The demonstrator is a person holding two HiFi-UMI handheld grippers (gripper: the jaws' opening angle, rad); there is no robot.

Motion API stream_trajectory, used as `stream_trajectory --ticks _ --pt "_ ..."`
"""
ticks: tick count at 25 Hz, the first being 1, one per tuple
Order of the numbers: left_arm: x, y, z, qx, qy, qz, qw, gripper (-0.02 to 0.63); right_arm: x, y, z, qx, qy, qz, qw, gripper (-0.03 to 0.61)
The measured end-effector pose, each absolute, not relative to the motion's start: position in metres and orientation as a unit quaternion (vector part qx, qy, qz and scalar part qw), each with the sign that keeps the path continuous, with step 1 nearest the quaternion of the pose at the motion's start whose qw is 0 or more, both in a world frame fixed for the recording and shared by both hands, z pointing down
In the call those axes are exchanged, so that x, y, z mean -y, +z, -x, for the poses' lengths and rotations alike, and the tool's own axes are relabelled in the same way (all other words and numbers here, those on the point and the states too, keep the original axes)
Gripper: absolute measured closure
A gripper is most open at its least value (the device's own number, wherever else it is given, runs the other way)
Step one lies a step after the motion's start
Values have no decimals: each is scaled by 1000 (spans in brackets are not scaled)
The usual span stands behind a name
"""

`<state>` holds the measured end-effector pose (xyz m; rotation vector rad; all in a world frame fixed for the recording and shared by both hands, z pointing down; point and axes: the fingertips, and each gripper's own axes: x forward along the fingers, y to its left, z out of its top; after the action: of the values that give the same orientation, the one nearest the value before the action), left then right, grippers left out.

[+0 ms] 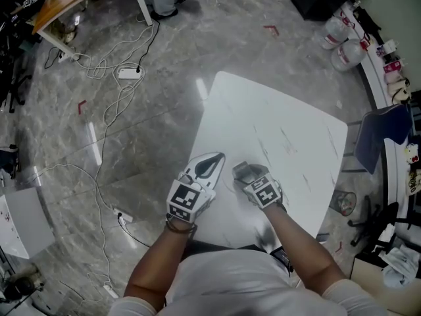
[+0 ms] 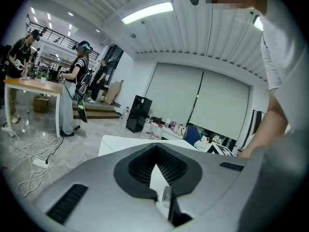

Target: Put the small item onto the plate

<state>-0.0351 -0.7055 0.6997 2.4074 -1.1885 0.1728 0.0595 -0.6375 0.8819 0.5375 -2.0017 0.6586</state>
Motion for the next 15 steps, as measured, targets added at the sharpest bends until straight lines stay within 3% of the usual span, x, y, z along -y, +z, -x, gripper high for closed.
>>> stream_trajectory --ticks 12,15 --pt "707 691 32 422 66 -877 222 607 643 859 -61 832 233 -241 441 285" --pt "706 676 24 418 65 -881 212 607 651 826 -62 851 221 -259 400 333"
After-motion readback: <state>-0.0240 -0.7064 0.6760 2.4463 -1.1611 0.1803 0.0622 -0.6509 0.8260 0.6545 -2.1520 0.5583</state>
